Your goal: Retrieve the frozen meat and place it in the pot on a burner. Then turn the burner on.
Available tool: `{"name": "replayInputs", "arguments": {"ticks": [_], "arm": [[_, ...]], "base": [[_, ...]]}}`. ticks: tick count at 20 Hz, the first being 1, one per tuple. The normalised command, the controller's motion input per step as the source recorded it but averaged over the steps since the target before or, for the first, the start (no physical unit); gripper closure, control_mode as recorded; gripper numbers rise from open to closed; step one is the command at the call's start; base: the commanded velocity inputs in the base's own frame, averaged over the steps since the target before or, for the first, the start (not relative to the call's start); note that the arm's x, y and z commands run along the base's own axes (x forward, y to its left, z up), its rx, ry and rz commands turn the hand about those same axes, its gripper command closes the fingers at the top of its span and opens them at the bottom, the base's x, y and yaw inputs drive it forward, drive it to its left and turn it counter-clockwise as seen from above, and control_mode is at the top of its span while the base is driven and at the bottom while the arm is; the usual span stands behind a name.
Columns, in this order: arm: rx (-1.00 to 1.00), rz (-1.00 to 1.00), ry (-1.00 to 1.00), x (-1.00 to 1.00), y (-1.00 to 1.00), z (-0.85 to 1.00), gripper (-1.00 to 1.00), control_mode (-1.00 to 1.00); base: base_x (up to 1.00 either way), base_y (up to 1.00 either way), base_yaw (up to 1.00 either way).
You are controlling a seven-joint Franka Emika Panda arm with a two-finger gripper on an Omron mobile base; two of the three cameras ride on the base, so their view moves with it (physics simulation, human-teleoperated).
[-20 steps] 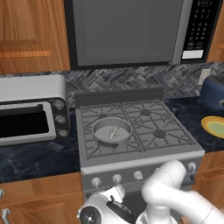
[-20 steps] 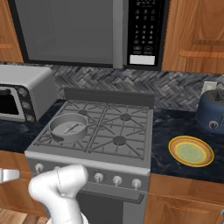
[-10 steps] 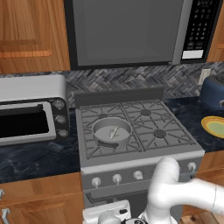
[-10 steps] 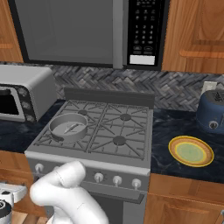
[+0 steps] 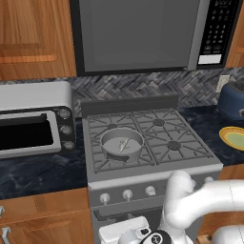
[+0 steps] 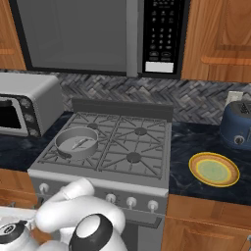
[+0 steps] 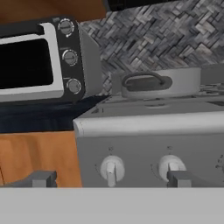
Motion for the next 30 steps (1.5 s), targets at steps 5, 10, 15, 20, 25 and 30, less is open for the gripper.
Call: {"name": "replayInputs", "arguments": {"ticks": [5, 10, 15, 20, 25, 30], "arm": [[0.00, 0.00, 0.00, 0.25, 0.00, 0.00, -1.00, -1.00], [0.00, -0.02, 0.00, 0.32, 0.02, -0.01, -1.00, -1.00], [0.00, -0.04, 0.00, 0.39, 0.01, -0.02, -1.00, -1.00], [0.00, -0.01, 0.00, 0.33, 0.00, -0.01, -1.00, -1.00], [0.00, 0.00, 0.00, 0.32, -0.06, -0.09, -1.00, -1.00], [0.00, 0.04, -0.01, 0.39, -0.35, -0.37, -1.00, -1.00]], "base": [[0.00, 0.00, 0.00], [0.00, 0.00, 0.00], [0.00, 0.00, 0.00], [0.00, 0.00, 0.00], [0.00, 0.00, 0.00], [0.00, 0.00, 0.00]]}}
